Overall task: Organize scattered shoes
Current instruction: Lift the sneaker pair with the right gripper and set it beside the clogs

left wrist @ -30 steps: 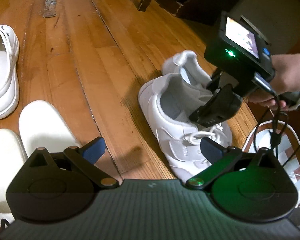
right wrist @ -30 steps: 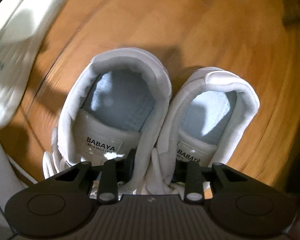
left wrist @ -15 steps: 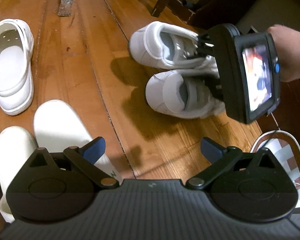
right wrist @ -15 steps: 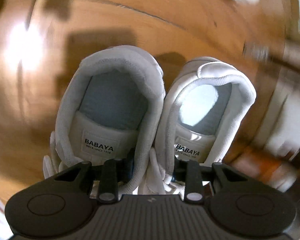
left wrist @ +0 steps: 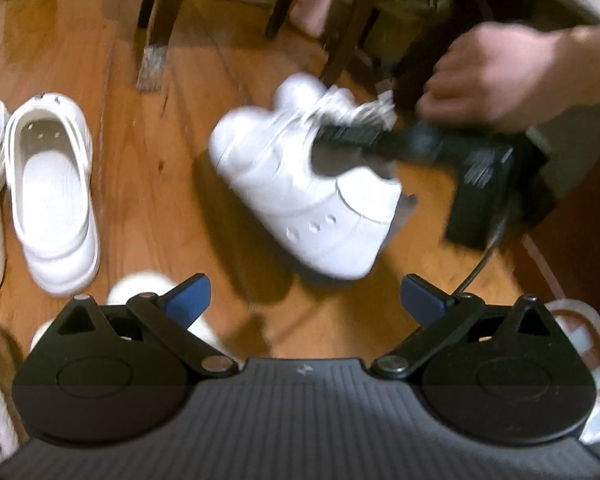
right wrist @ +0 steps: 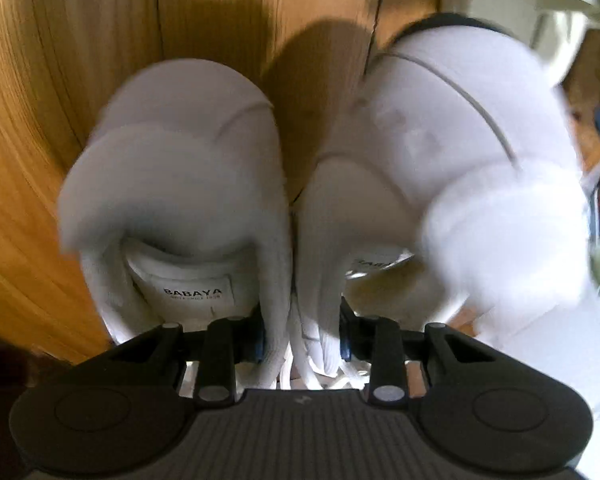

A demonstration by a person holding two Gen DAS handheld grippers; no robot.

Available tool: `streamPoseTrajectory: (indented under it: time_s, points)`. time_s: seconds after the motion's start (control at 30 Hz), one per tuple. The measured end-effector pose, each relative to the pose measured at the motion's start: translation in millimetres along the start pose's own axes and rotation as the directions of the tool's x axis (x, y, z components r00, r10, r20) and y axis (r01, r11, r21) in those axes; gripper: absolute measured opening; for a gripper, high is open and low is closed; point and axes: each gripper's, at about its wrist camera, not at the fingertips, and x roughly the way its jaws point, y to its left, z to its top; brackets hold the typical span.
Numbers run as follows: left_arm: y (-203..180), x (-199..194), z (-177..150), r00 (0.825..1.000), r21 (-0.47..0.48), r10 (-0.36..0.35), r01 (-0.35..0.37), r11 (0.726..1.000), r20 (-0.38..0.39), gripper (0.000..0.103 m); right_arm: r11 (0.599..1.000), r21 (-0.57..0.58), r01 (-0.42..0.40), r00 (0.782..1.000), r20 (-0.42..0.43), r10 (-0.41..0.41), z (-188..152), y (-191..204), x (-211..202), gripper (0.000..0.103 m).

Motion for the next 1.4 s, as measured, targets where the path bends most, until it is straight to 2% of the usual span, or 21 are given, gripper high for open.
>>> streamPoseTrajectory:
  time_s: [0.13,0.37,0.53,0.6,0.67,0.73,0.77,0.83,0.9,0.93,0.97,1.0,1.03,1.1,1.13,1.2,1.23,1.27,1.3,1.33,1.4]
  points:
    - [11.4,-7.9,8.2,0.998,-0.036,-0.002,0.004,0.999,0.055,0.103,1.000,0.001,0.023,1.000,-0.005,-0.023,4.4,-32.9,25.8,0.031]
    - [27.9,-6.2,15.9,0.999,-0.054,0.034,-0.033,0.998,0.010,0.103,0.994,-0.034,0.099,0.994,-0.032,-0.100,-8.3,-92.6,71.4,0.031]
    - [40.5,-6.6,22.2,0.997,-0.068,0.072,-0.073,0.995,-0.004,0.103,0.994,-0.033,0.108,0.990,-0.089,-0.111,-21.9,-129.1,113.5,0.032]
    - [45.5,-6.8,24.7,0.996,-0.074,0.088,-0.088,0.993,-0.010,0.103,0.993,-0.041,0.108,0.989,-0.096,-0.111,-25.9,-135.1,125.8,0.038]
    - [50.6,-7.0,27.3,0.995,-0.079,0.103,-0.104,0.991,-0.017,0.103,0.994,-0.040,0.099,0.993,-0.054,-0.101,-32.3,-142.4,132.6,0.065]
    - [55.6,-7.2,29.8,0.993,-0.084,0.118,-0.120,0.989,-0.023,0.103,0.996,-0.054,0.071,0.997,-0.006,-0.072,-35.4,-145.4,128.1,0.079]
    - [57.9,-7.3,30.5,0.992,-0.087,0.125,-0.126,0.988,-0.025,0.103,0.991,-0.066,0.120,0.993,0.006,-0.120,-35.9,-142.8,124.9,0.097]
    - [61.3,-7.8,29.4,0.991,-0.092,0.132,-0.134,0.987,-0.026,0.103,0.981,-0.007,0.196,0.981,-0.008,-0.196,-43.3,-149.2,118.4,0.102]
    - [64.8,-8.4,28.3,0.990,-0.097,0.140,-0.142,0.985,-0.027,0.103,0.982,0.082,0.172,0.984,-0.062,-0.167,-51.4,-159.7,116.0,0.102]
    - [66.5,-8.7,27.8,0.989,-0.099,0.143,-0.145,0.984,-0.027,0.103,0.970,0.209,0.128,0.989,-0.101,-0.109,-61.7,-172.1,113.2,0.102]
    - [68.2,-8.9,27.3,0.989,-0.102,0.147,-0.149,0.984,-0.028,0.103,0.958,0.269,0.101,0.991,-0.115,-0.072,-66.6,-176.3,114.4,0.102]
    - [69.9,-9.2,26.7,0.988,-0.104,0.151,-0.153,0.983,-0.028,0.103,0.902,0.431,0.022,0.991,-0.131,0.038,-79.1,-191.2,113.5,0.102]
    - [71.6,-9.5,26.2,0.988,-0.107,0.155,-0.157,0.982,-0.029,0.103,0.812,0.581,-0.048,0.981,-0.127,0.149,-91.5,-206.0,112.7,0.101]
    - [75.0,-10.0,25.1,0.986,-0.112,0.162,-0.165,0.980,-0.030,0.103,0.618,0.774,-0.138,0.947,-0.079,0.310,-112.3,-224.1,117.6,0.099]
    - [76.7,-10.3,24.5,0.986,-0.114,0.166,-0.168,0.979,-0.030,0.103,0.444,0.881,-0.162,0.914,-0.036,0.404,-152.2,-232.9,135.8,0.096]
    - [80.2,-10.8,23.4,0.984,-0.119,0.173,-0.176,0.977,-0.031,0.103,0.144,0.975,-0.168,0.860,0.074,0.505,-231.5,-233.9,168.3,0.091]
    - [81.9,-11.1,22.9,0.984,-0.122,0.177,-0.180,0.976,-0.032,0.103,-0.124,0.980,-0.154,0.812,0.197,0.549,-257.1,-242.0,173.5,0.090]
    - [83.6,-11.4,22.3,0.983,-0.124,0.181,-0.184,0.975,-0.032,0.103,-0.272,0.952,-0.140,0.790,0.273,0.549,-265.3,-246.1,178.9,0.089]
    - [85.3,-11.7,21.8,0.982,-0.126,0.185,-0.187,0.974,-0.033,0.103,-0.413,0.903,-0.119,0.768,0.348,0.538,-273.6,-250.0,184.2,0.088]
    - [87.5,-11.0,21.7,0.982,-0.132,0.187,-0.189,0.973,-0.033,0.103,-0.501,0.858,-0.111,0.756,0.400,0.518,-282.6,-249.5,186.9,0.085]
    - [94.0,-9.3,21.6,0.982,-0.153,0.188,-0.190,0.970,-0.027,0.103,-0.683,0.725,-0.088,0.738,0.508,0.444,-281.9,-225.5,144.5,0.083]
